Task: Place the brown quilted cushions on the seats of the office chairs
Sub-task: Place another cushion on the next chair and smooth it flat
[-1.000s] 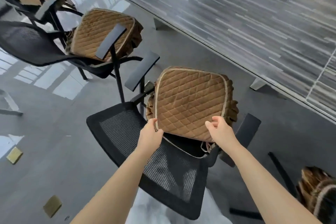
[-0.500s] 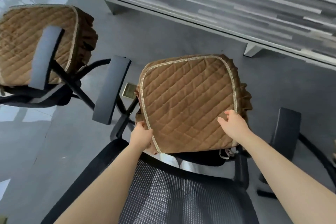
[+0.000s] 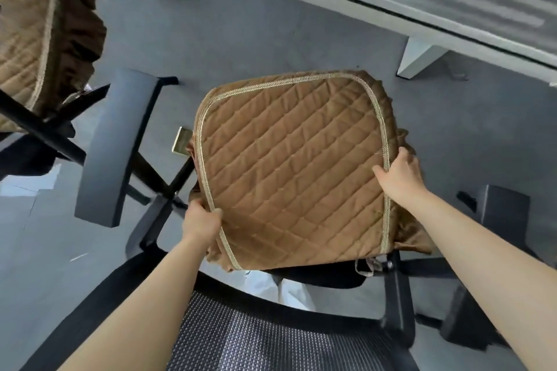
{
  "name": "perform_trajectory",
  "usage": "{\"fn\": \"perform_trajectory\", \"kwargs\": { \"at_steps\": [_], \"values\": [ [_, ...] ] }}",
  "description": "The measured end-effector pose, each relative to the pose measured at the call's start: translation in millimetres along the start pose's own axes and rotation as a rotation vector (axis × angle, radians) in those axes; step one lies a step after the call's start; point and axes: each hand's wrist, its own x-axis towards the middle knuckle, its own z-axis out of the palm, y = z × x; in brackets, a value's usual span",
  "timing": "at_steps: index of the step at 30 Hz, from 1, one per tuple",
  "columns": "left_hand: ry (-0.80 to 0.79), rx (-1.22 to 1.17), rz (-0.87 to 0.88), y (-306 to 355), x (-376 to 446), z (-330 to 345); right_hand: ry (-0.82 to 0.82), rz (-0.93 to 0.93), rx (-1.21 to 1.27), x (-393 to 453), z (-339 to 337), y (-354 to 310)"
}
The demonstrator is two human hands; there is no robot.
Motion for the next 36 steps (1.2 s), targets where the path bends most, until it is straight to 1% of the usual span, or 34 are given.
{"fn": "perform_trajectory", "kwargs": {
  "at_steps": [3, 6, 9, 12, 15, 22, 25, 28, 30, 31, 32, 33, 34, 36],
  "values": [
    [-0.003, -0.033, 0.0, -3, 6, 6, 0.029, -0.029, 0.02, 21, 7, -12],
    [0.008, -0.079, -0.002, -2, 12, 8, 0.035, 0.02, 0.011, 33, 13, -23],
    [0.015, -0.059, 0.009, 1, 19, 9, 0.043, 0.071, -0.041, 41, 16, -28],
    [0.021, -0.001, 0.01, 1, 26, 10, 0.043, 0.082, -0.039, 46, 15, -28],
    [0.027, 0.056, 0.006, 1, 32, 10, 0.05, 0.07, -0.06, 48, 11, -25],
    [0.051, 0.085, 0.006, -1, 39, 9, 0.108, 0.047, -0.058, 43, 15, -18],
    [0.108, 0.088, 0.063, 3, 30, 5, 0.09, 0.09, -0.021, 36, 22, -12],
    [0.214, 0.051, 0.139, 11, 16, 1, 0.098, 0.123, -0.031, 29, 26, -7],
    [0.285, 0.064, 0.194, 13, 6, 0, 0.139, 0.075, -0.103, 22, 32, -4],
    [0.29, 0.077, 0.208, 11, 3, 1, 0.183, 0.026, -0.153, 16, 35, -3],
    [0.279, 0.082, 0.201, 8, -1, 4, 0.237, -0.041, -0.202, 8, 42, 0],
    [0.257, 0.084, 0.158, 5, -4, 9, 0.278, -0.104, -0.248, -1, 50, 3],
    [0.232, 0.068, 0.079, 0, -8, 17, 0.281, -0.134, -0.28, -15, 58, 7],
    [0.176, 0.01, -0.145, -7, -19, 36, 0.228, -0.119, -0.292, -47, 74, 16]
  ]
}}
